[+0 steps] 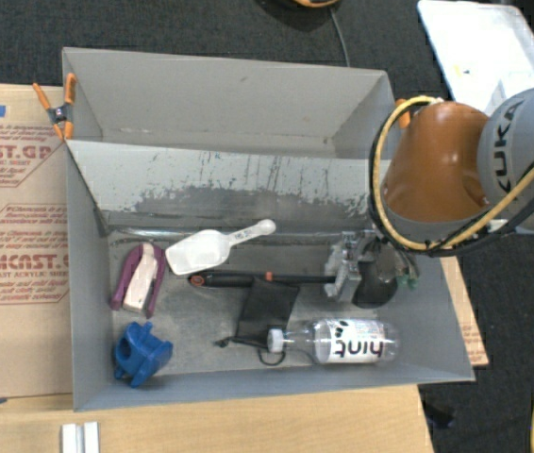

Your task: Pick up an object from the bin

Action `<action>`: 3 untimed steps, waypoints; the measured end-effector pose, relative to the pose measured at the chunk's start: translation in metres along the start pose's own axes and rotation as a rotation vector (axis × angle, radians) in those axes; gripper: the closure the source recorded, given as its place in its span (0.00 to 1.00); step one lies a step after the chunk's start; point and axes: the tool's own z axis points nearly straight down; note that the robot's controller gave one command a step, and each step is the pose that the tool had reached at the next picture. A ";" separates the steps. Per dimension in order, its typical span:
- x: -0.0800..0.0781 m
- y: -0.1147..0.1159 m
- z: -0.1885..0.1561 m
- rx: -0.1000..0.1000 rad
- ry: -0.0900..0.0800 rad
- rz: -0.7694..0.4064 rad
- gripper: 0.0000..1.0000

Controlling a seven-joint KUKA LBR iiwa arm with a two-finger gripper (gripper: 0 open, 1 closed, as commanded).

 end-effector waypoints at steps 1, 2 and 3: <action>0.000 0.000 0.000 0.000 0.000 0.000 1.00; -0.003 0.005 0.048 0.000 0.001 -0.087 1.00; 0.001 0.005 0.083 0.000 -0.002 -0.085 1.00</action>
Offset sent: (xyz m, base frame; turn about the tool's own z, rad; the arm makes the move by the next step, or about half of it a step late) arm 0.0068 0.0096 -0.0874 -0.1652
